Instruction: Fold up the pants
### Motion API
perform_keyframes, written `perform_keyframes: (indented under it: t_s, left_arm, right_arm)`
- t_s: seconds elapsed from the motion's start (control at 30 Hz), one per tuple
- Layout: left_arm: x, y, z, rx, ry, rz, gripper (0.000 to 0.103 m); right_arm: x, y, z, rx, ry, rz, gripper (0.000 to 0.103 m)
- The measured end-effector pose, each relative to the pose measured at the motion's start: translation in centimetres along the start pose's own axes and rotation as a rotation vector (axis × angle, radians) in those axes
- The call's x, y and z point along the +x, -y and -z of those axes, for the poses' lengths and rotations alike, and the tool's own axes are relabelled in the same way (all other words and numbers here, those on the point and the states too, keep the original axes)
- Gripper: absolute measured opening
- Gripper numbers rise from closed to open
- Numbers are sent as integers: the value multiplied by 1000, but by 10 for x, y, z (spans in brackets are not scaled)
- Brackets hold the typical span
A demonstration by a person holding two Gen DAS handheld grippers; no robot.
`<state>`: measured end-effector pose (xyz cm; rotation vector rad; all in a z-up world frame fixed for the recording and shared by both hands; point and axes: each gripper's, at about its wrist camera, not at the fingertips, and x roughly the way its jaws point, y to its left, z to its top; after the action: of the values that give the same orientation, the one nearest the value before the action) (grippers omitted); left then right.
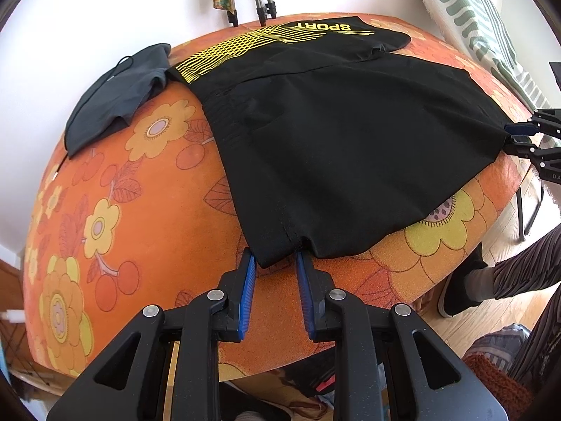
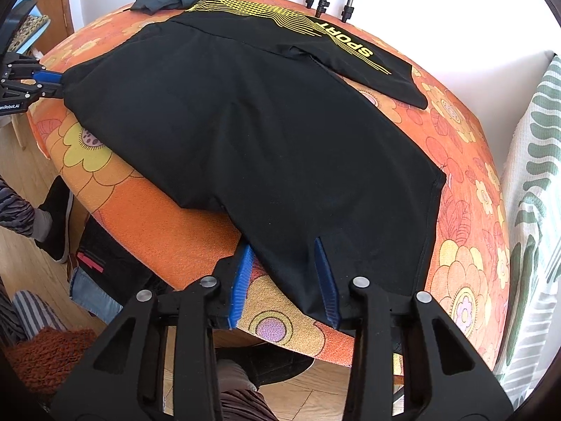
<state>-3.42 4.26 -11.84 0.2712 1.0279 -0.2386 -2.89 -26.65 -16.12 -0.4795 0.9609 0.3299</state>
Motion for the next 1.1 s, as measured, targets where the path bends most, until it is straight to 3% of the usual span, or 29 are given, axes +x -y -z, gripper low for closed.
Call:
perform_keyframes:
  t_s: [0.1,0.23,0.43,1.1]
  left_arm:
    - [2,-1,0,-1,-1,-8,23]
    - [3,-1,-3,0,0,-7,23]
    - [2,2,-6,15,19,-4,14]
    - [-13,-7,-17,-12,104,3,5]
  right_arm:
    - [1,1,0,-3,0,2,25]
    - [2,2,-1,6,5,2,22]
    - [2,7,-2,21,10,7,15]
    - [-5,15,-10,56,47,30,9]
